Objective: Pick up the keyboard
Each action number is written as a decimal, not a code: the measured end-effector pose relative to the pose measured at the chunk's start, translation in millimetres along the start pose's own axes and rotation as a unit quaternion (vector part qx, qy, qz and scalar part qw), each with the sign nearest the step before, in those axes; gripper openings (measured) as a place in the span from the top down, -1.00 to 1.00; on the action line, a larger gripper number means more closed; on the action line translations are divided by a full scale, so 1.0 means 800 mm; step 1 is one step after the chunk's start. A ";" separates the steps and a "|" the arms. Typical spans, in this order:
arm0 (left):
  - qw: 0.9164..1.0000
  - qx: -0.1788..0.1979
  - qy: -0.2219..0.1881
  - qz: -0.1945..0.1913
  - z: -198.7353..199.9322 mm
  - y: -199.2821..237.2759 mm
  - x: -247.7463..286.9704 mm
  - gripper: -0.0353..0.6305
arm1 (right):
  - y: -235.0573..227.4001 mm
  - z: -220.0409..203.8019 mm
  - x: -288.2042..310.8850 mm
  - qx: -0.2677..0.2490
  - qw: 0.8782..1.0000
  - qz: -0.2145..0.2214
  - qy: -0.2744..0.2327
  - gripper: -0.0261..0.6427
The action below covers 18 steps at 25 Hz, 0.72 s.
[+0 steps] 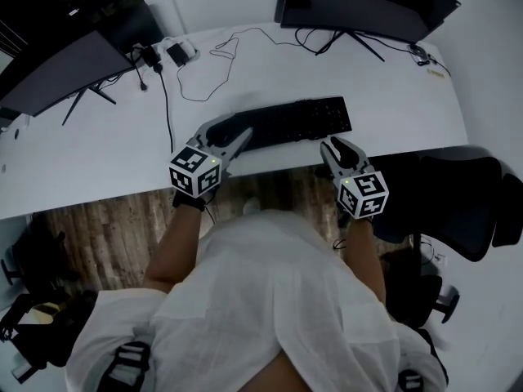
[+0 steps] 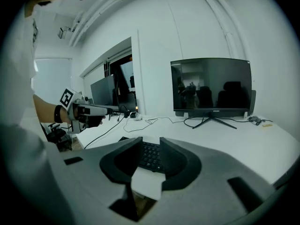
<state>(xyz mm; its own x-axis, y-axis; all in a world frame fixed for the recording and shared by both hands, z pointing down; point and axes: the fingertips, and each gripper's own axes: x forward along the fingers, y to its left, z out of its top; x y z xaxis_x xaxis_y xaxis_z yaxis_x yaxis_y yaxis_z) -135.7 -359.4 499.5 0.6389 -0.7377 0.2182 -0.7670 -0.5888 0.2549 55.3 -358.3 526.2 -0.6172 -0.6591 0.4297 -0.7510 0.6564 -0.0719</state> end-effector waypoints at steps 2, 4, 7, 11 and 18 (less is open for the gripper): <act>1.000 -0.006 0.003 0.015 -0.009 0.010 -0.001 0.45 | -0.006 -0.007 0.008 -0.001 1.000 0.003 0.010 0.57; 0.999 -0.014 0.008 0.034 -0.020 0.019 -0.002 0.43 | -0.017 -0.016 0.016 0.001 1.000 0.006 0.021 0.54; 0.997 -0.032 0.020 0.067 -0.040 0.033 -0.005 0.40 | -0.034 -0.034 0.029 0.005 0.999 0.014 0.040 0.49; 0.989 -0.067 0.041 0.122 -0.070 0.052 -0.010 0.31 | -0.059 -0.055 0.046 0.015 0.997 0.030 0.068 0.41; 0.966 -0.128 0.087 0.206 -0.124 0.087 -0.006 0.17 | -0.123 -0.091 0.081 0.046 0.990 0.054 0.121 0.14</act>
<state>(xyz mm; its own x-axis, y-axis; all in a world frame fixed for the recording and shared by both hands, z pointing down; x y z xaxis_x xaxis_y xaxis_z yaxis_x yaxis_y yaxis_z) -185.9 -364.2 609.6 0.2995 -0.8123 0.5005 -0.9330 -0.1396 0.3317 106.2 -438.8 626.9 -0.6294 -0.4719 0.6174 -0.7081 0.6754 -0.2058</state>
